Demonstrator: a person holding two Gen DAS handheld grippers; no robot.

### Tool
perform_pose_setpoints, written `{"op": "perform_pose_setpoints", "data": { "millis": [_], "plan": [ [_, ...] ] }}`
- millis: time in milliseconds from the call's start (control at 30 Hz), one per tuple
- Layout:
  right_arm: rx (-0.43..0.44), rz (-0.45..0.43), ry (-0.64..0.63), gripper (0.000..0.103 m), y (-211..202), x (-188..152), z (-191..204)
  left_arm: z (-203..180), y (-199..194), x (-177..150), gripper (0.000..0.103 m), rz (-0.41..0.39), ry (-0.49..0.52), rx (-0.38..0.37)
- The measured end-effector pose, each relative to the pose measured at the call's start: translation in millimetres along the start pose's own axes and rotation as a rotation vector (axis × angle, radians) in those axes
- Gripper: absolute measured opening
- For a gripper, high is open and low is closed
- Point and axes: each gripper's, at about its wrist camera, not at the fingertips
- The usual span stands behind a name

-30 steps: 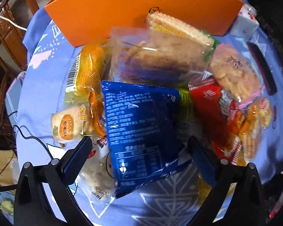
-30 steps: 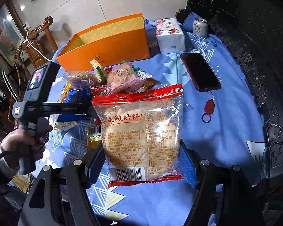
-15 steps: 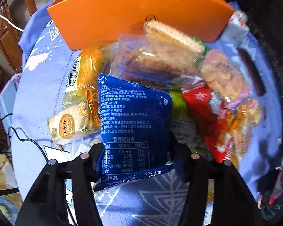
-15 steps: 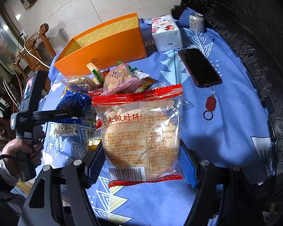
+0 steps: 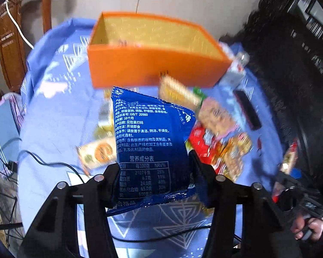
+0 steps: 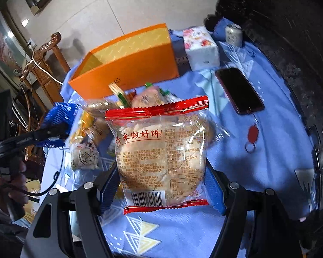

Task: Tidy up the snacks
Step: 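Drop the blue bag into the orange box while the right gripper drops its pack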

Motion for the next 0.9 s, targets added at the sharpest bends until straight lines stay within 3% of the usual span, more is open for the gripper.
{"op": "perform_pose_setpoints", "data": {
  "millis": [167,367,533,667,700,800,900],
  "plan": [
    [0.036,-0.062,-0.026,0.072,-3.9,33.7,18.9,1.0,-38.9,38.7,0.053,-0.111,0.044,-0.009],
    [0.111,-0.177,-0.033,0.072,-7.3,110.3,47.2,-7.9,-57.4,99.5,0.053,-0.203,0.104,-0.022],
    [0.123,-0.277,-0.060,0.072,-0.1,183.8,74.6,-5.1,-42.6,156.9,0.053,-0.214,0.112,-0.032],
    [0.085,-0.321,-0.102,0.072,18.7,239.8,96.0,-2.3,-16.0,205.6,0.054,-0.216,0.136,0.001],
    [0.069,-0.324,-0.120,0.073,25.5,253.2,102.4,-1.2,-11.7,212.2,0.057,-0.213,0.137,0.008],
    [0.014,-0.309,-0.153,0.088,37.5,277.6,114.2,2.7,-6.7,233.5,0.099,-0.234,0.109,0.103],
    [0.019,-0.335,-0.149,0.089,24.3,275.3,111.3,4.8,-29.3,229.2,0.099,-0.307,0.092,0.096]
  ]
}}
Point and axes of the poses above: each gripper's, at about its wrist camera, not at the fingertips, and y roughly the way its jaws point, z to its left, x to its top, and after that the axes turned 9 degrees about -x, right-handed
